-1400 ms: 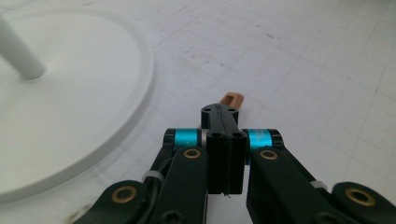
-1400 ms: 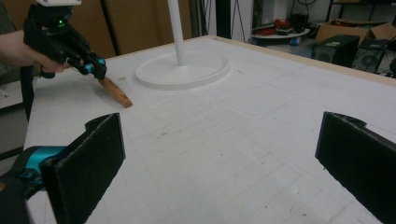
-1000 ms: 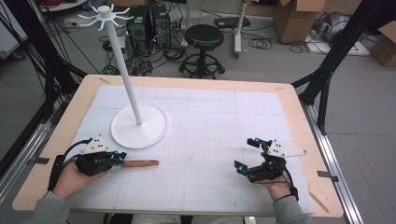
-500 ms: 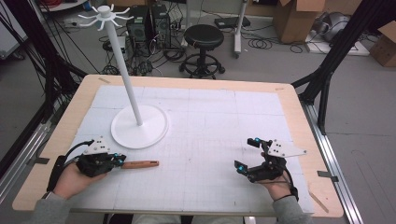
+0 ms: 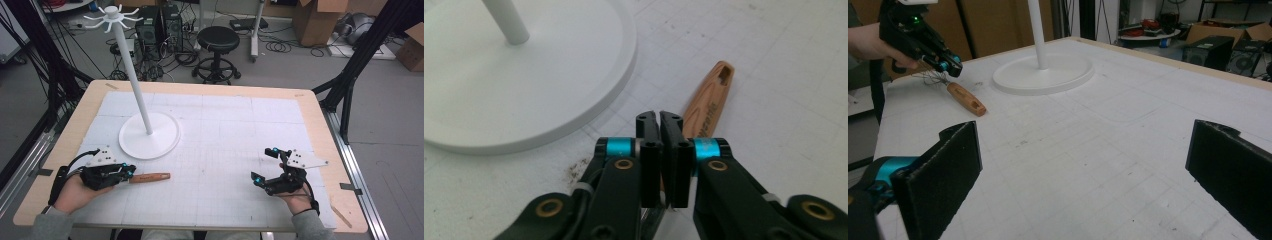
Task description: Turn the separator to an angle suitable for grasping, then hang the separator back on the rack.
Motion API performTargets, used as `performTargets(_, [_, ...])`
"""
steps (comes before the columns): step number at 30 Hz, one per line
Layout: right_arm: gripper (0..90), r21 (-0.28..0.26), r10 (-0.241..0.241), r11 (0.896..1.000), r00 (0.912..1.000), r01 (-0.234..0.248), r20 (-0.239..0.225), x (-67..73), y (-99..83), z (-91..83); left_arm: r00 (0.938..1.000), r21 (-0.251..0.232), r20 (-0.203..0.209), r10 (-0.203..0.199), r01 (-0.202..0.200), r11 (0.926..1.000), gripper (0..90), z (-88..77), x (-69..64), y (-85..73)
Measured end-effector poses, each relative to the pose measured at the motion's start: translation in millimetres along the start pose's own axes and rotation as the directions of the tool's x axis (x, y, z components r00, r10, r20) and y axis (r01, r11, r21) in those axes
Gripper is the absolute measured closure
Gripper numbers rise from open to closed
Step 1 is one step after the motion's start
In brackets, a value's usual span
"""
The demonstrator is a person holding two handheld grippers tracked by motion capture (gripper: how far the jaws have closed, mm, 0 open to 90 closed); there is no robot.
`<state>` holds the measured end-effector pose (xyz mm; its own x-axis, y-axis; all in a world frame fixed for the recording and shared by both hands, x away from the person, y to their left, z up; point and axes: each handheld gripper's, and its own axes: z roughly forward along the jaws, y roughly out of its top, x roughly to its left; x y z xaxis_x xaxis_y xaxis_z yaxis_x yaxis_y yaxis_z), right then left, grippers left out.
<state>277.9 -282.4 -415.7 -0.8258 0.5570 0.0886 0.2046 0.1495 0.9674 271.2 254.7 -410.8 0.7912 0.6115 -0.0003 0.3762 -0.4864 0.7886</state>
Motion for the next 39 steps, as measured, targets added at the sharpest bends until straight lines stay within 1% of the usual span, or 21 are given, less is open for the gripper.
performTargets(4, [0.5,0.001,0.008,1.000,1.0000,-0.008,0.002,0.2,-0.1,-0.1,0.9993,-0.026,0.019,0.032,-0.031,0.9992,73.4,-5.4,-0.3,1.8])
performTargets(5, [0.5,-0.001,0.003,1.000,1.0000,-0.003,0.000,0.1,-0.1,0.2,0.9979,-0.051,0.045,0.047,-0.045,0.9977,70.9,-7.8,-0.5,1.8])
performTargets(6, [0.5,-0.004,-0.001,1.000,1.0000,0.001,0.001,-0.1,0.0,0.2,0.9979,-0.051,0.045,0.047,-0.045,0.9977,68.9,-7.8,-0.5,1.8])
performTargets(7, [0.5,-0.004,0.002,1.000,1.0000,-0.002,0.001,0.3,0.1,-0.1,0.9964,-0.055,0.071,0.047,-0.043,0.9975,66.7,-9.7,-0.5,1.8])
performTargets(10, [0.5,-0.005,0.002,1.000,1.0000,-0.002,0.003,0.2,0.3,-0.7,0.9945,-0.050,0.084,0.062,-0.058,0.9970,60.5,-12.9,0.2,3.0])
performTargets(11, [0.5,-0.009,0.004,1.000,1.0000,-0.004,0.003,0.3,0.4,-0.6,0.9935,-0.054,0.094,0.063,-0.058,0.9968,52.9,-14.8,0.9,4.5])
performTargets(12, [0.5,-0.011,0.007,1.000,1.0000,-0.007,0.002,0.2,0.4,-0.5,0.9908,-0.047,0.118,0.066,-0.060,0.9970,47.6,-19.8,2.9,9.0])
performTargets(14, [0.5,-0.012,0.010,1.000,0.9999,-0.010,-0.001,0.1,0.5,-0.2,0.9865,-0.039,0.132,0.097,-0.093,0.9949,43.8,-24.3,3.8,14.8])
performTargets(15, [0.5,-0.014,0.009,1.000,1.0000,-0.009,-0.002,-0.2,0.6,0.0,0.9835,-0.034,0.141,0.113,-0.109,0.9934,38.8,-25.8,4.0,18.1])
performTargets(16, [0.5,-0.015,0.009,1.000,1.0000,-0.009,-0.002,-0.3,0.6,0.0,0.9835,-0.034,0.141,0.113,-0.109,0.9934,33.5,-25.8,4.0,18.1])
performTargets(17, [0.5,-0.016,0.015,1.000,0.9999,-0.015,-0.004,-0.1,0.8,-0.1,0.9787,-0.001,0.159,0.130,-0.131,0.9914,33.0,-28.4,3.8,25.1])
performTargets(18, [0.5,-0.015,0.013,1.000,0.9999,-0.013,-0.004,-0.5,0.7,-0.1,0.9761,0.009,0.163,0.143,-0.147,0.9891,32.3,-28.6,2.8,28.1])
performTargets(20, [0.5,-0.016,0.012,1.000,0.9999,-0.012,-0.005,-1.1,0.6,0.3,0.9675,0.040,0.166,0.191,-0.200,0.9789,27.3,-27.7,0.3,32.9])
performTargets(22, [0.6,-0.017,0.013,1.000,0.9999,-0.013,-0.008,-1.2,0.5,0.7,0.9564,0.082,0.188,0.223,-0.242,0.9668,19.7,-24.1,-1.0,35.8])
performTargets(24, [0.5,-0.015,0.016,1.000,0.9998,-0.016,-0.009,-1.3,0.3,0.9,0.9535,0.096,0.201,0.225,-0.248,0.9641,19.1,-22.2,-1.3,36.7])
performTargets(25, [0.5,-0.014,0.017,1.000,0.9998,-0.017,-0.008,-1.5,0.3,1.0,0.9463,0.105,0.223,0.234,-0.262,0.9593,19.2,-19.3,-1.2,38.0])
performTargets(29, [0.5,-0.017,0.014,1.000,0.9999,-0.014,-0.007,-1.1,0.6,0.2,0.9439,0.139,0.234,0.233,-0.269,0.9530,20.3,-13.5,-0.5,38.5])
performTargets(31, [0.5,-0.016,0.016,1.000,0.9998,-0.016,-0.008,-1.1,0.5,0.0,0.9445,0.152,0.241,0.223,-0.264,0.9525,20.4,-10.8,0.1,38.4])
performTargets(32, [0.5,-0.015,0.015,1.000,0.9999,-0.015,-0.008,-1.1,0.5,0.1,0.9424,0.163,0.243,0.230,-0.273,0.9480,20.4,-10.4,0.8,39.0])
performTargets(35, [0.5,-0.017,0.010,1.000,0.9999,-0.010,-0.010,-0.4,0.9,-0.1,0.9393,0.167,0.258,0.226,-0.274,0.9473,20.5,-9.1,2.1,41.4])
performTargets(39, [0.5,-0.020,0.014,1.000,0.9999,-0.014,-0.010,-1.1,0.9,-0.2,0.9359,0.188,0.270,0.226,-0.281,0.9411,22.0,-4.3,4.1,43.6])
